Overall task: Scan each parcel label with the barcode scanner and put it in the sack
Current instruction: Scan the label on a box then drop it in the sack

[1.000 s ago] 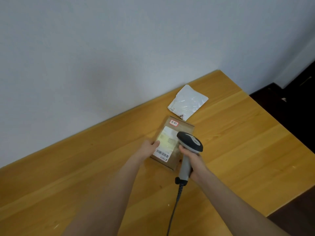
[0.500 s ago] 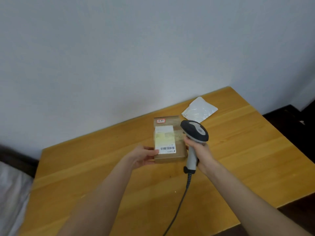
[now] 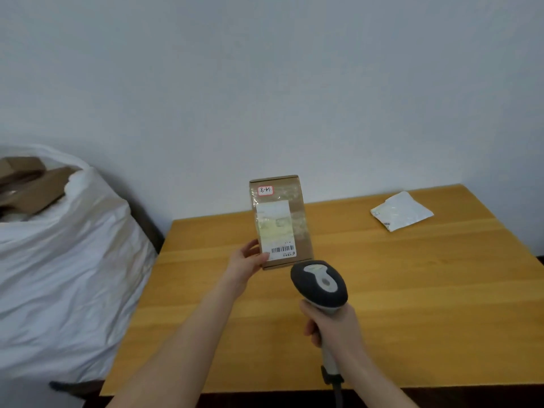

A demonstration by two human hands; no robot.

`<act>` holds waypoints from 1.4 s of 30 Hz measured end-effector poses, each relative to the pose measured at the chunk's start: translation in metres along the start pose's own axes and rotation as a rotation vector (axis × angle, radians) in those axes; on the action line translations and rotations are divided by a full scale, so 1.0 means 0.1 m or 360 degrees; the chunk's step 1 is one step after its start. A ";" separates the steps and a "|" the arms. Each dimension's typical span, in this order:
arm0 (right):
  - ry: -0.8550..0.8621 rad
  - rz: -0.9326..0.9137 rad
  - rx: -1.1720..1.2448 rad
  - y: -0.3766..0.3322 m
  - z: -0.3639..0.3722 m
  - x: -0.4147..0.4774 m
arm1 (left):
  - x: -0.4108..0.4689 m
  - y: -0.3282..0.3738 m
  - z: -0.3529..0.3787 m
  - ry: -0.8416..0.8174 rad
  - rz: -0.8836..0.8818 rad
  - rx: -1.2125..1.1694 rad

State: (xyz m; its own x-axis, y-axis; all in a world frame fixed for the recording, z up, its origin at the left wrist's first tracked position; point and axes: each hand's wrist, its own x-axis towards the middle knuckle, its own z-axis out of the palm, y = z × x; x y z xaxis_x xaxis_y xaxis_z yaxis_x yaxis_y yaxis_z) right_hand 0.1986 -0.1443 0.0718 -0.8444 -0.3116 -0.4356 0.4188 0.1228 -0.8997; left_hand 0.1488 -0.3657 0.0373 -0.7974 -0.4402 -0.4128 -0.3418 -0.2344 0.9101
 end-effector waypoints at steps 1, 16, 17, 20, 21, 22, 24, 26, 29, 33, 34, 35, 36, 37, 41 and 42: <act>-0.0019 -0.0012 -0.0010 -0.01 0.08 -0.07 | -0.04 0.01 -0.11 0.0021 0.0018 -0.0007; -0.0054 -0.0026 -0.0145 -0.07 1.27 -0.76 | -0.38 0.06 -1.42 0.0096 0.0156 -0.0015; -0.0049 -0.0030 -0.0125 -0.08 1.34 -0.78 | -0.38 0.06 -1.49 0.0092 0.0170 -0.0020; -0.0048 -0.0044 -0.0111 -0.09 1.54 -0.84 | -0.38 0.10 -1.69 0.0110 0.0217 0.0037; -0.0044 -0.0043 -0.0113 -0.08 1.60 -0.86 | -0.38 0.11 -1.76 0.0114 0.0228 0.0053; -0.0041 -0.0040 -0.0114 -0.08 1.66 -0.88 | -0.37 0.13 -1.82 0.0117 0.0234 0.0056; -0.0047 -0.0043 -0.0116 -0.09 1.77 -0.89 | -0.37 0.16 -1.92 0.0125 0.0247 0.0059; -0.0064 -0.0047 -0.0127 -0.11 1.86 -0.90 | -0.35 0.19 -2.03 0.0143 0.0252 0.0071; -0.0101 -0.0068 -0.0157 -0.15 1.95 -0.88 | -0.33 0.24 -2.15 0.0184 0.0263 0.0087; -0.0158 -0.0150 -0.0274 -0.20 1.97 -0.80 | -0.31 0.29 -2.21 0.0235 0.0259 0.0065; -0.0174 -0.0162 -0.0268 -0.22 1.96 -0.77 | -0.32 0.30 -2.21 0.0241 0.0269 0.0071; -0.0193 -0.0171 -0.0253 -0.24 1.95 -0.75 | -0.32 0.31 -2.21 0.0245 0.0283 0.0072; -0.0217 -0.0183 -0.0244 -0.25 1.94 -0.73 | -0.33 0.32 -2.21 0.0246 0.0291 0.0064; -0.0240 -0.0192 -0.0240 -0.27 1.94 -0.71 | -0.34 0.33 -2.21 0.0251 0.0300 0.0040; -0.0333 -0.0211 -0.0213 -0.32 1.90 -0.63 | -0.39 0.40 -2.19 0.0358 0.0361 0.0061; -0.0352 -0.0224 -0.0220 -0.34 1.89 -0.62 | -0.40 0.43 -2.18 0.0385 0.0366 0.0065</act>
State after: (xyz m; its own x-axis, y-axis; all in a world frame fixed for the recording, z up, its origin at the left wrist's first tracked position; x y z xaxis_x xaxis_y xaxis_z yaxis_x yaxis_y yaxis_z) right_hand 0.2997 -0.3075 0.1342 -0.7913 -0.5308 -0.3034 0.2405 0.1859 -0.9527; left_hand 0.2748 -0.5471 0.0848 -0.7166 -0.6714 -0.1886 -0.1900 -0.0722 0.9791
